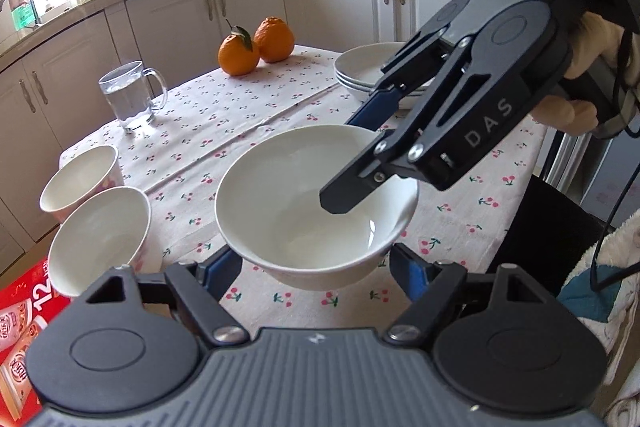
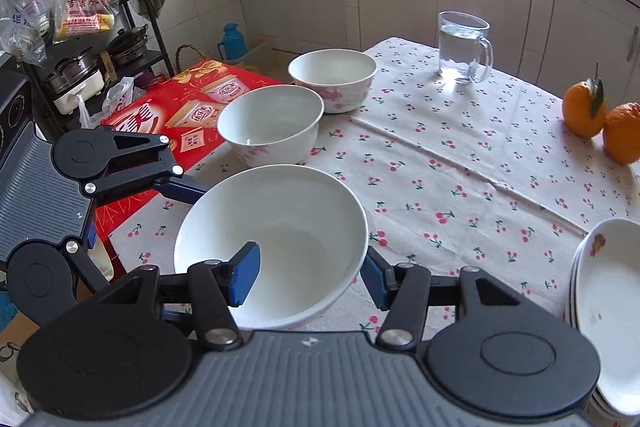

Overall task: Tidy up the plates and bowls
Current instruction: 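Lift the white bowl with the right tool and carry it toward the plate stack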

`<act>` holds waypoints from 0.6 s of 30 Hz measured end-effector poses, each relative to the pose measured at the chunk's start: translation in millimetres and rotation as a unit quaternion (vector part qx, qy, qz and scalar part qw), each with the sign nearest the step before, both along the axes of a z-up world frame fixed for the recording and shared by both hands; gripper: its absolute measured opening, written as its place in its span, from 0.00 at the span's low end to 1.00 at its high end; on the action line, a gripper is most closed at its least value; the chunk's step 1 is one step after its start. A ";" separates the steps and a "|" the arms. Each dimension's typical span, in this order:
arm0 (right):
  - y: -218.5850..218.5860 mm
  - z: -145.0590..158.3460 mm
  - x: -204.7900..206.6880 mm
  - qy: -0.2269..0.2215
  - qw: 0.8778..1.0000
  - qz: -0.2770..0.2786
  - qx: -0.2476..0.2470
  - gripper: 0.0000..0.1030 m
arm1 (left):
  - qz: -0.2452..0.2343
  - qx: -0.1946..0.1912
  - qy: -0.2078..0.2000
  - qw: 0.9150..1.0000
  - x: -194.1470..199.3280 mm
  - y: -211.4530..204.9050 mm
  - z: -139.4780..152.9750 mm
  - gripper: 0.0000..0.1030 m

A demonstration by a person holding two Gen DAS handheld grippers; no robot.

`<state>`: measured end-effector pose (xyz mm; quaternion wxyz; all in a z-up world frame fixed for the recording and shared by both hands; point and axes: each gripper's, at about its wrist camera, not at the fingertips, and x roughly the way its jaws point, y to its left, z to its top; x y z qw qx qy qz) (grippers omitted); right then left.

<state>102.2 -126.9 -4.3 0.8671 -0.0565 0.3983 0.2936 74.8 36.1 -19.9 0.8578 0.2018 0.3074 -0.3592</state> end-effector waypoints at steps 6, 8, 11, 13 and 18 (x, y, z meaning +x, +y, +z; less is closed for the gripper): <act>-21.2 -5.5 0.7 0.004 1.000 -0.028 0.000 0.59 | -0.021 0.005 0.001 1.000 8.7 -19.9 -4.9 0.78; -26.7 -7.2 1.6 0.005 0.999 -0.035 -0.001 0.59 | -0.025 0.006 0.001 1.000 11.1 -24.5 -6.4 0.78; -32.2 -9.3 3.6 0.007 0.999 -0.043 -0.001 0.59 | -0.029 0.007 0.004 1.000 15.5 -30.4 -9.2 0.78; -35.4 -10.4 5.8 0.009 0.999 -0.046 -0.001 0.60 | -0.030 0.008 0.006 0.999 18.1 -33.5 -10.8 0.78; -39.2 -12.8 8.2 0.010 0.999 -0.050 -0.005 0.60 | -0.033 0.010 0.005 0.999 22.3 -38.8 -13.3 0.78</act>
